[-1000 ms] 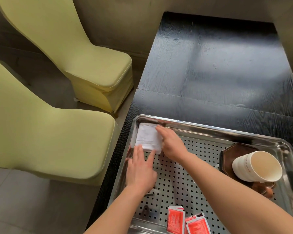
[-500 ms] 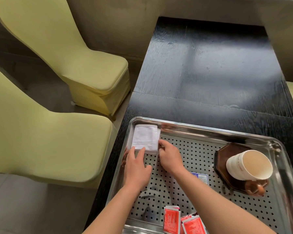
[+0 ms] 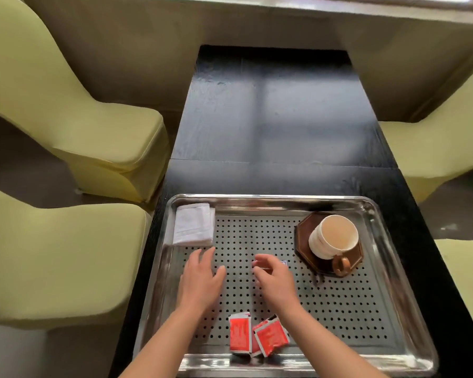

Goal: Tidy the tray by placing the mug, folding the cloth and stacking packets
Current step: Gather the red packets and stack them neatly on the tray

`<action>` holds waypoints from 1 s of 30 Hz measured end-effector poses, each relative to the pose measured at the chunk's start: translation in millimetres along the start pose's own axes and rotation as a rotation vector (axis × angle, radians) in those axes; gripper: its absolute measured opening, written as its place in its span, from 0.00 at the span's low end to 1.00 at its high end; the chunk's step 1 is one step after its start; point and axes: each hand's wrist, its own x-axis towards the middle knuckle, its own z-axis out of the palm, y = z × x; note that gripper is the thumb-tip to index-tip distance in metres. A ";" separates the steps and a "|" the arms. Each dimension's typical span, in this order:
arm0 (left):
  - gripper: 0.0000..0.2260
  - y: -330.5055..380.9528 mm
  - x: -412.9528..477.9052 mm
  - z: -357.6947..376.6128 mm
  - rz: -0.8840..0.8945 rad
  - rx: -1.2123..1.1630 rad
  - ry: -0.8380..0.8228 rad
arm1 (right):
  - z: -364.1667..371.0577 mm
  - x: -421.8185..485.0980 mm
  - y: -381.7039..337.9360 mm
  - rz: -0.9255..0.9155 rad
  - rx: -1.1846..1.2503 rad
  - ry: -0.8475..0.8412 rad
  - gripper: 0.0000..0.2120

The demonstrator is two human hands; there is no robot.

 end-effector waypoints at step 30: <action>0.28 162.8 15.7 111.2 -0.222 -0.588 -0.264 | -158.3 6.2 31.1 0.052 -0.245 0.386 0.20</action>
